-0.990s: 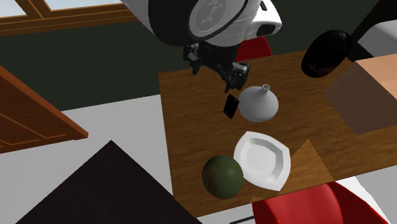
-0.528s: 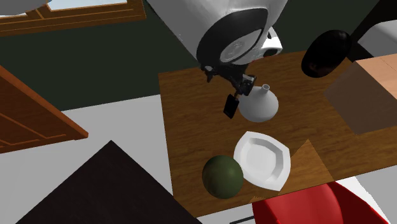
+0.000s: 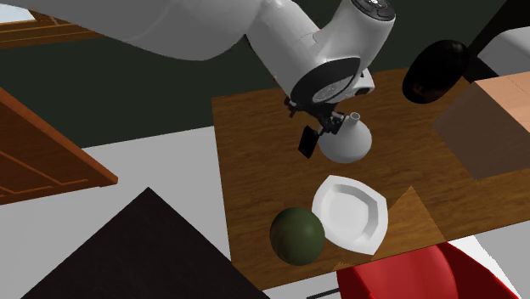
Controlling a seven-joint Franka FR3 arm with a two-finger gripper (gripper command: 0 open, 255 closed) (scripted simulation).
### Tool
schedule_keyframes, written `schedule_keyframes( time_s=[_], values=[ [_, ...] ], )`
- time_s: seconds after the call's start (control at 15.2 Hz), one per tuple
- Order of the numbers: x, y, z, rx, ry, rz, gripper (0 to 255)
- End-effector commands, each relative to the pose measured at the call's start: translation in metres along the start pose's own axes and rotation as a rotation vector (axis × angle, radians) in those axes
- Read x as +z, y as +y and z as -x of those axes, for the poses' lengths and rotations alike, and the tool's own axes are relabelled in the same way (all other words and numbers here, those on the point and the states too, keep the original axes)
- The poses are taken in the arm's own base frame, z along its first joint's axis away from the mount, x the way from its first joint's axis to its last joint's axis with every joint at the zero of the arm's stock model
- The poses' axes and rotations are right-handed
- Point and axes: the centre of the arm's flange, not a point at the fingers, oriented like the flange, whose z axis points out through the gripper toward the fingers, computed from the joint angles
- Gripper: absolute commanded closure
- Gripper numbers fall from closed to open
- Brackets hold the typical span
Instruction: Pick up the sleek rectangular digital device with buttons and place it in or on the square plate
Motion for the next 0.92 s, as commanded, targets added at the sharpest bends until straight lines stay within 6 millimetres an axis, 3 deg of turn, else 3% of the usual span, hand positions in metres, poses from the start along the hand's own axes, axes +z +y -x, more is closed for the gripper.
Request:
schedule_keyframes(
  time_s=[0.0, 0.33, 0.86],
  values=[
    [0.022, 0.008, -0.016, 0.002, -0.004, -0.006, 0],
    [0.074, 0.023, -0.048, 0.006, -0.013, -0.018, 0],
    [0.114, 0.022, -0.047, 0.006, -0.013, -0.018, 0]
  ],
)
